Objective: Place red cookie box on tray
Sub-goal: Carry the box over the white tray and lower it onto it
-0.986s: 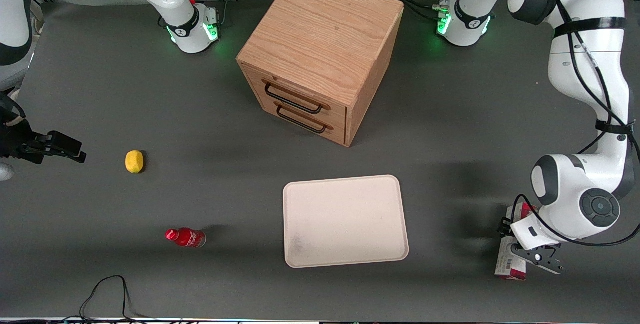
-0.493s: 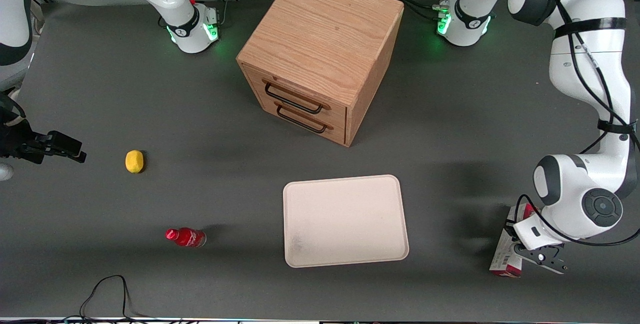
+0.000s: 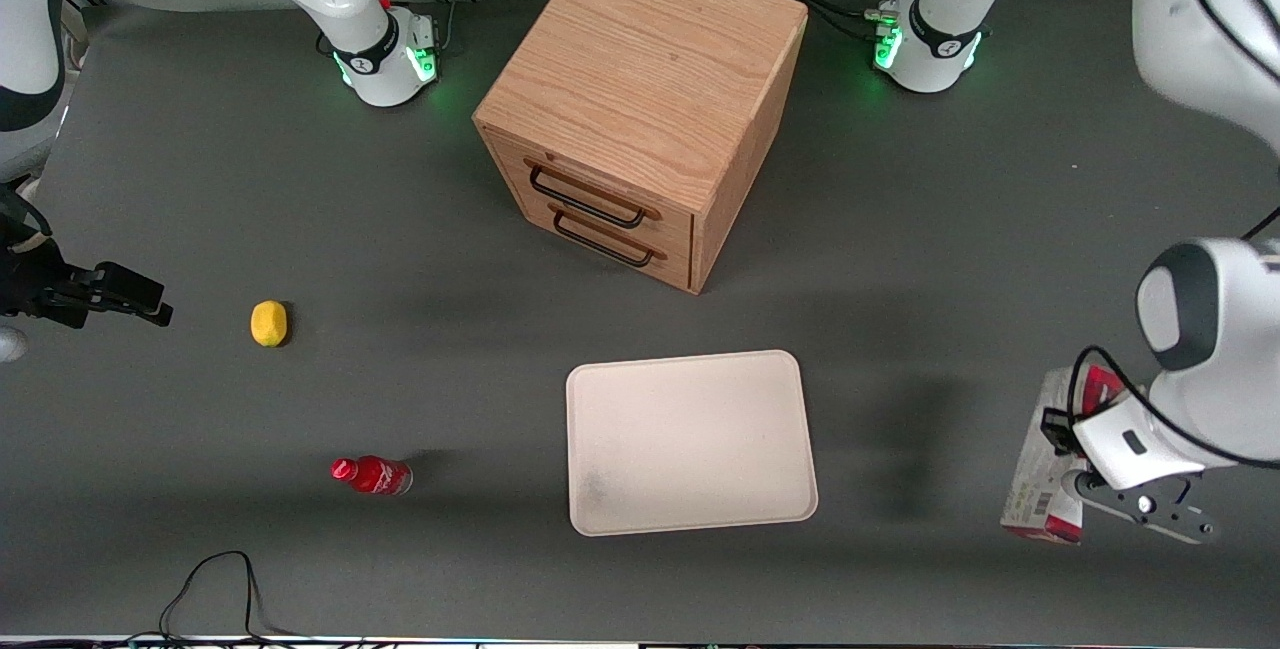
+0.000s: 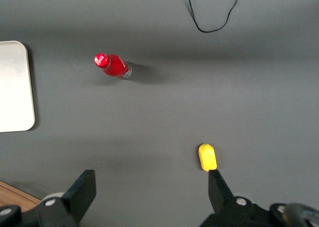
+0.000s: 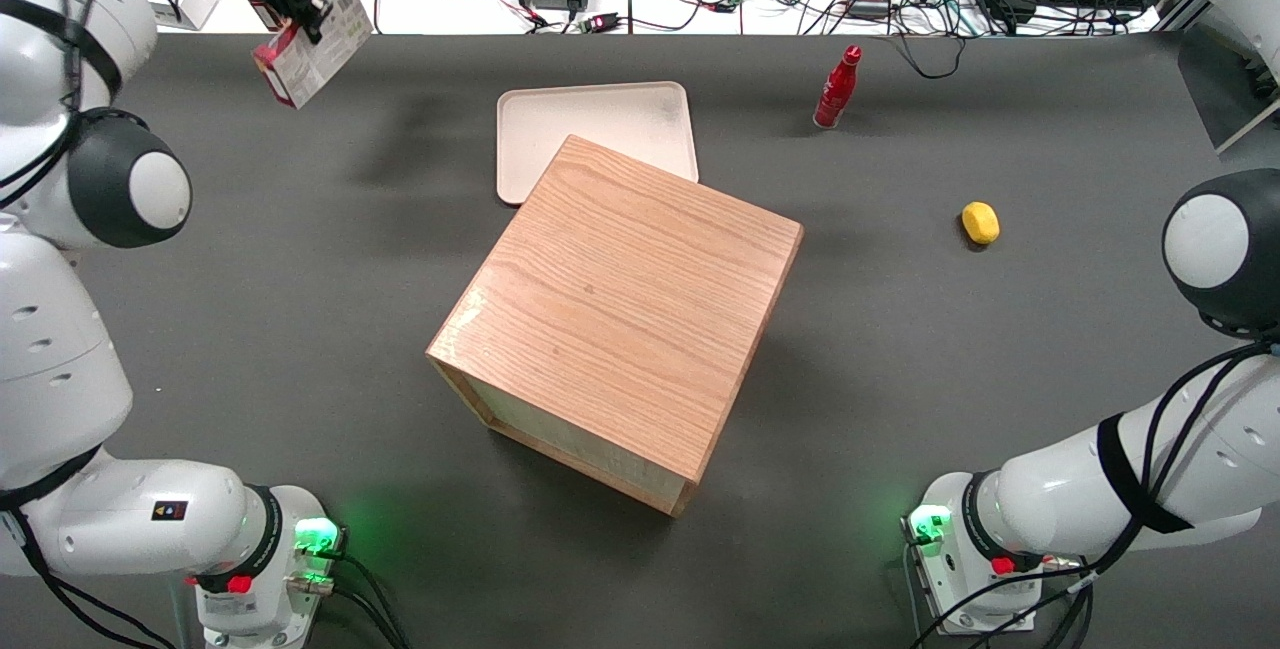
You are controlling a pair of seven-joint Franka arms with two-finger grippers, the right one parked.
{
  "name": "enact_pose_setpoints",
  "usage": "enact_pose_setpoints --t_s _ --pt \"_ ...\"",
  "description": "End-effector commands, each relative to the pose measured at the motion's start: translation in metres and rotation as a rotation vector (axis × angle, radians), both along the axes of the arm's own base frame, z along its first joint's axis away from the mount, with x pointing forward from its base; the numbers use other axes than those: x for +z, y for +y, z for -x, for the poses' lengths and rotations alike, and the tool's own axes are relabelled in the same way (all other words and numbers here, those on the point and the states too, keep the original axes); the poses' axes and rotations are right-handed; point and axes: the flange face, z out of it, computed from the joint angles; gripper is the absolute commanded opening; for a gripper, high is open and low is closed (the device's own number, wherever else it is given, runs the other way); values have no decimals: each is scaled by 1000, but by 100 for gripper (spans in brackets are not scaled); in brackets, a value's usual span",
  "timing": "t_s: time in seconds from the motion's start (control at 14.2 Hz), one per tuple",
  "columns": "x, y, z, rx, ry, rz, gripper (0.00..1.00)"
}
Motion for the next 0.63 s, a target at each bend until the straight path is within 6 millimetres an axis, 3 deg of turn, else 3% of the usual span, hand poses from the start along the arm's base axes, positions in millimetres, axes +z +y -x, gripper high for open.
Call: enact_pose_setpoints --t_s 0.0,0.14,0.28,0.42,0.56 --pt "36 -75 21 138 48 32 0" --pt "38 -132 32 251 52 70 0" --pt "13 -191 35 314 34 104 0" --pt "-28 -239 37 334 22 121 0" --pt "-85 -275 42 279 25 68 0"
